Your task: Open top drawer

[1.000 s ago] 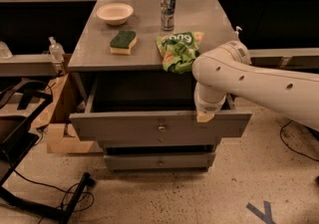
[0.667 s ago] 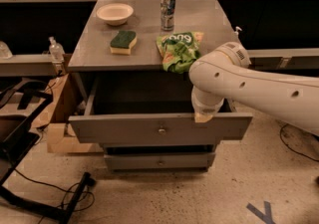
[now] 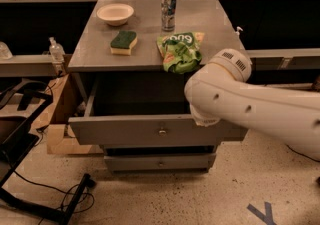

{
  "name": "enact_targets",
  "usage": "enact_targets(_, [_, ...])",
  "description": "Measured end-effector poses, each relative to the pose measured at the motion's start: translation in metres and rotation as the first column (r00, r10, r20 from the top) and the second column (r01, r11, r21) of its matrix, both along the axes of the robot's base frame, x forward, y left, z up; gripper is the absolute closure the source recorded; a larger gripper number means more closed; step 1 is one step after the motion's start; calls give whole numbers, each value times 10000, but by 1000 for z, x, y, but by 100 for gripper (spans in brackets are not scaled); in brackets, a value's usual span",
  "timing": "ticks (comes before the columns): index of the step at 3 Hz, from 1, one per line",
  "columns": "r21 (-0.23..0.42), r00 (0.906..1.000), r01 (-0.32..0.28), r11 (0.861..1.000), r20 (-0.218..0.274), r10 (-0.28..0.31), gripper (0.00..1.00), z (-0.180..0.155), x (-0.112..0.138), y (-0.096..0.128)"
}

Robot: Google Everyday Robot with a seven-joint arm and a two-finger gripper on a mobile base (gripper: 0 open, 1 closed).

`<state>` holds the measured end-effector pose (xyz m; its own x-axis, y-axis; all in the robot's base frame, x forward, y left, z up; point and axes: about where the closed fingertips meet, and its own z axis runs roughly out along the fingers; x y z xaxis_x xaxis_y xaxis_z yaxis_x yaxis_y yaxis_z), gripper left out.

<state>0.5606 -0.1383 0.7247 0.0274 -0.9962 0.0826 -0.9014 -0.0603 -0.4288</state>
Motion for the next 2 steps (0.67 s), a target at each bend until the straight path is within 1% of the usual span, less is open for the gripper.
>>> enact_targets(1, [-901,9955,-339,9954,846,416,100,35,-56,8])
enact_targets(2, [-1073,9884,-408,9934,1414,559,74,64,-66,11])
